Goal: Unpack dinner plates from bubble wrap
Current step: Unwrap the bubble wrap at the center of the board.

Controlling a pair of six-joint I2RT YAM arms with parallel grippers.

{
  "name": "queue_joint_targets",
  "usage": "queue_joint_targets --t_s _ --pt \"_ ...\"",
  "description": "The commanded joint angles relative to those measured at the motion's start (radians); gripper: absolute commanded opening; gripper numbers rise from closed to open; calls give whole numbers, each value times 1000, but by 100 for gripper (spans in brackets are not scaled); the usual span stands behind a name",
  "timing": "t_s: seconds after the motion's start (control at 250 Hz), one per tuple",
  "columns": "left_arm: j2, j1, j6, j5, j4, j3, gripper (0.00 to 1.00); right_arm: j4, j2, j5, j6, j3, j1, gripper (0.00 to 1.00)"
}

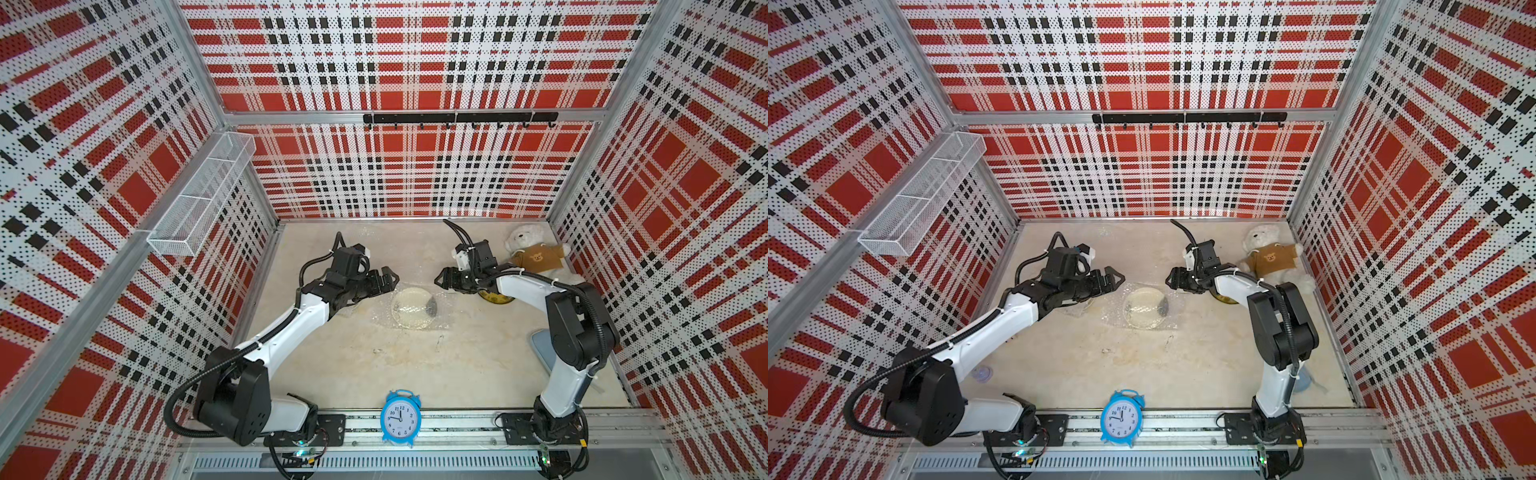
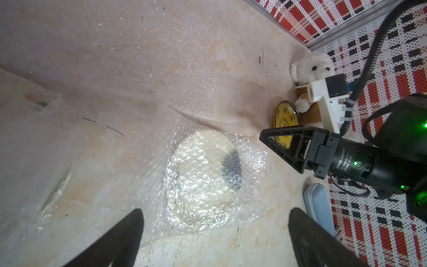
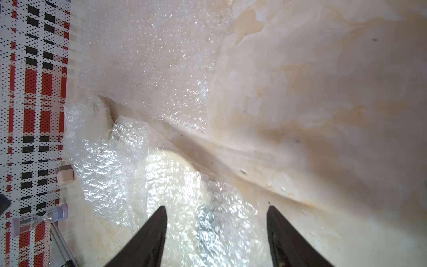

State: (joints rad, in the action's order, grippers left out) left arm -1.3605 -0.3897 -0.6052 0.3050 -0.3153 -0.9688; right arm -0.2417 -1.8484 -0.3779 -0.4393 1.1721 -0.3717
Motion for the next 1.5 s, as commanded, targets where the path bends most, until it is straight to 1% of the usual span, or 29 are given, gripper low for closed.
queue_joint_targets --t_s 0.0,0.144,0.472,0.772,0.856,0.884,0.94,0.984,1.024,1.096,1.201,1.273,1.373,1.501 --pt "25 18 -13 -13 4 12 99 17 -39 -26 21 18 -4 71" --pt "33 31 -15 -5 9 25 99 26 -53 -37 16 16 -6 69" --pt "1 36 -19 20 33 26 99 82 -70 -77 2 -4 -11 63" --pt "-9 41 -19 27 36 29 99 92 -92 -73 0 -5 -13 63" --pt "-12 41 -21 28 40 29 100 116 -86 -88 -1 -15 -12 57" --pt "-13 40 -21 30 41 27 99 128 -82 -91 -28 -21 -12 54" --pt "-14 40 -21 31 41 26 99 150 -74 -93 -30 -35 -12 44" --pt "-17 40 -21 31 42 25 100 171 -69 -102 -33 -47 -12 34" --pt "-18 41 -21 31 42 25 99 192 -64 -108 -40 -58 -12 29" --pt "-19 41 -21 33 42 24 99 199 -62 -114 -43 -65 -12 26" --pt "-22 42 -21 34 42 25 100 225 -48 -115 -57 -88 -9 25" --pt "-25 42 -21 36 42 24 99 249 -30 -117 -73 -110 -4 22" --pt "-29 41 -21 40 43 22 99 276 2 -112 -94 -140 6 20" --pt "-37 41 -21 43 44 17 99 317 43 -96 -128 -184 17 12"
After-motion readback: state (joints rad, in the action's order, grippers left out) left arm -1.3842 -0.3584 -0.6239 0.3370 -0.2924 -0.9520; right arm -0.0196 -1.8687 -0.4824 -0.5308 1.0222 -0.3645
